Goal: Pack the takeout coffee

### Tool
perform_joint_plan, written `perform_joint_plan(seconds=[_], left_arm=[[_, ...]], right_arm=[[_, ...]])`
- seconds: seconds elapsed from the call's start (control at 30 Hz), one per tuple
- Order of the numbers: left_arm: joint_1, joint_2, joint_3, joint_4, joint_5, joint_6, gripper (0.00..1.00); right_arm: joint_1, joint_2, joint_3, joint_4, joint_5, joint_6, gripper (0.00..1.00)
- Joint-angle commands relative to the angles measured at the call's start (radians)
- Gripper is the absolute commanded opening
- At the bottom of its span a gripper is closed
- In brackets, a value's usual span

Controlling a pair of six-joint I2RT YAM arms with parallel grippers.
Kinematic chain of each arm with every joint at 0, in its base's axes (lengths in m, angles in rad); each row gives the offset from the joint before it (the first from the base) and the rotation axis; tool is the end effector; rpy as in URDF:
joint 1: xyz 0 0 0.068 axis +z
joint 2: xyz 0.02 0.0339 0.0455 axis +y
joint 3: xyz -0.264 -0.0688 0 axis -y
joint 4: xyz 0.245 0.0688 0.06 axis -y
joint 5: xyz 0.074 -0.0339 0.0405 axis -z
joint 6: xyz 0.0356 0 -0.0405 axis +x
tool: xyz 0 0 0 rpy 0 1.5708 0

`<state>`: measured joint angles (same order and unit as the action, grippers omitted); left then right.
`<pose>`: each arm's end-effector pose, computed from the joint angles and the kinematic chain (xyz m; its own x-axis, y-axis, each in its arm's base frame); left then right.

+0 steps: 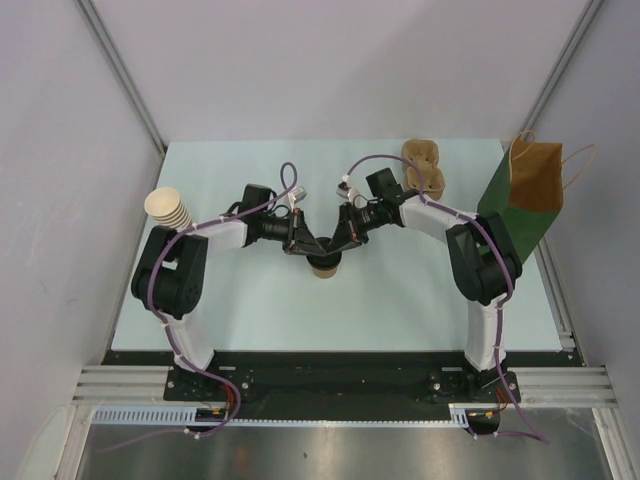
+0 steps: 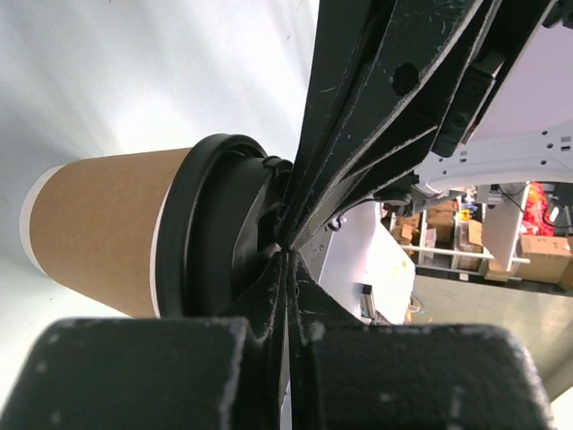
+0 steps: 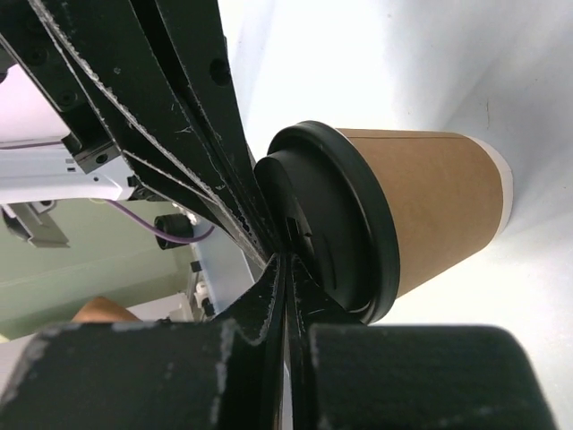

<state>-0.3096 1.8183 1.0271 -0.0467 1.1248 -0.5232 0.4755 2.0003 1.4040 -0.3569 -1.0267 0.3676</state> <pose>0.3325 -0.1401 0.1710 -0.9661 0.0828 -0.2445 0.2581 0.3097 -0.9151 0.3593 0.2193 0.1902 -0.9199 -0.2644 -0.2897 -0.3717 0.3519 0.8590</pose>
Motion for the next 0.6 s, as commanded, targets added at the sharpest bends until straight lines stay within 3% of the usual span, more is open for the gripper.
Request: perform_joint_plan(seconds=[0.0, 0.57], left_arm=[[-0.002, 0.081, -0.025, -0.004, -0.123, 0.055, 0.00], [0.030, 0.205, -0.048, 0.018, -0.135, 0.049, 0.00]], right_arm=[[0.005, 0.069, -0.028, 0.024, 0.047, -0.006, 0.01], [-0.006, 0.146, -0.033, 0.021, 0.059, 0.001, 0.00]])
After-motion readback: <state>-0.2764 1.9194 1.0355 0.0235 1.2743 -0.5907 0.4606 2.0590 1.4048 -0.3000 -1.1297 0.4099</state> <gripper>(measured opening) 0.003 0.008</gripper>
